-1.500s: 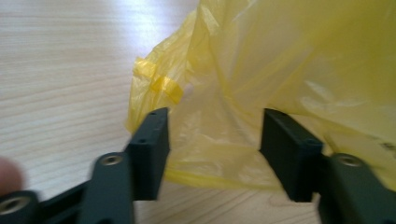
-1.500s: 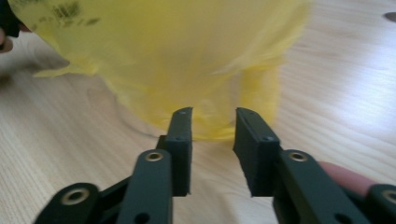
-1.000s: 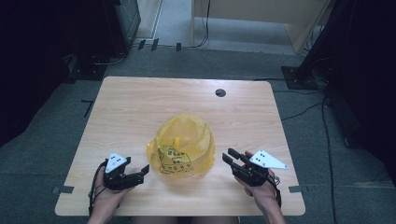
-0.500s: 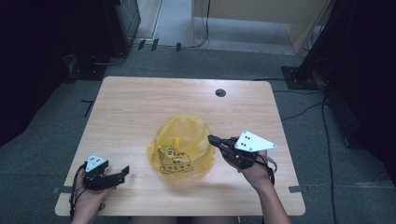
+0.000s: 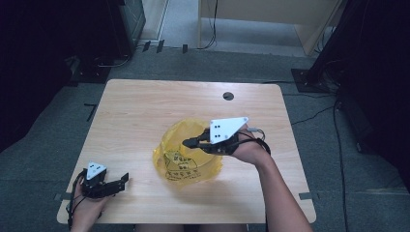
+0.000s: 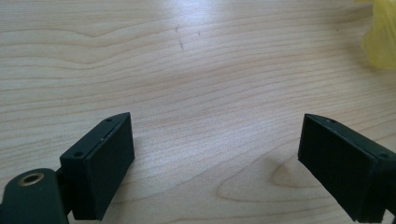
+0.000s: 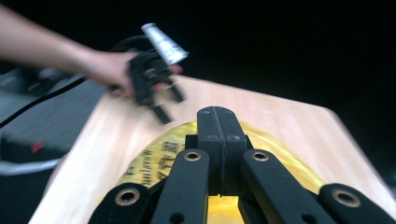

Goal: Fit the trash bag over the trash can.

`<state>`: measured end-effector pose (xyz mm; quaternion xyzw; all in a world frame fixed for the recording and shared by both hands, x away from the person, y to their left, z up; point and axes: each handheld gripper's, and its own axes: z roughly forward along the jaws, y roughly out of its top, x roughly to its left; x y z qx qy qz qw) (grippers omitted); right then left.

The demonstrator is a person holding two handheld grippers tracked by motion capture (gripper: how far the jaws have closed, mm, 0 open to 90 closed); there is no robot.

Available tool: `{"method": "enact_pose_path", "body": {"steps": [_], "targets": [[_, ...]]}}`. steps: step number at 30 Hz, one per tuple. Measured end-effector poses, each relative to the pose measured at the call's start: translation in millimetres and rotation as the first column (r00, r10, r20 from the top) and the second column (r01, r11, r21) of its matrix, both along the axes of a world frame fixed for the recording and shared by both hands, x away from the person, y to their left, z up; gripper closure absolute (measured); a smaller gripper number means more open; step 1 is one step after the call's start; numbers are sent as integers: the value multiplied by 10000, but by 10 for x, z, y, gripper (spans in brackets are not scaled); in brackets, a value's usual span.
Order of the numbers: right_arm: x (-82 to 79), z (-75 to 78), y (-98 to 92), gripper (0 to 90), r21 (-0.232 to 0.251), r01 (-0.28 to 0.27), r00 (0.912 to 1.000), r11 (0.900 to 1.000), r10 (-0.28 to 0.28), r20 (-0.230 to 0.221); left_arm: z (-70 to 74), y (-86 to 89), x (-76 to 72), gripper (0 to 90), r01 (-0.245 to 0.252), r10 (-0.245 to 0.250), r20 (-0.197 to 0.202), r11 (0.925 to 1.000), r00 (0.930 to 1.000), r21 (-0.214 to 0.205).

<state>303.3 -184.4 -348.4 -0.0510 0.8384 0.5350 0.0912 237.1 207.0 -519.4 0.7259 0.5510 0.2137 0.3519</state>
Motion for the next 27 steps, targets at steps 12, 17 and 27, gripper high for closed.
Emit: {"method": "enact_pose_path", "body": {"steps": [12,17,27], "targets": [[326,-101,476,900,-3541,-1407,9890,9246,1479,-66,0,26,0,104,79,-79,14,9996,10000,-266],[339,-258,706,900,-4512,-1698,9830,8761,1831,-146,-1,0,-4,104,107,-107,19,9999,9999,-1],[320,-529,990,900,-5728,-2443,9669,7824,2414,-827,-2,-18,-7,105,141,-142,7,9997,9999,198]]}}
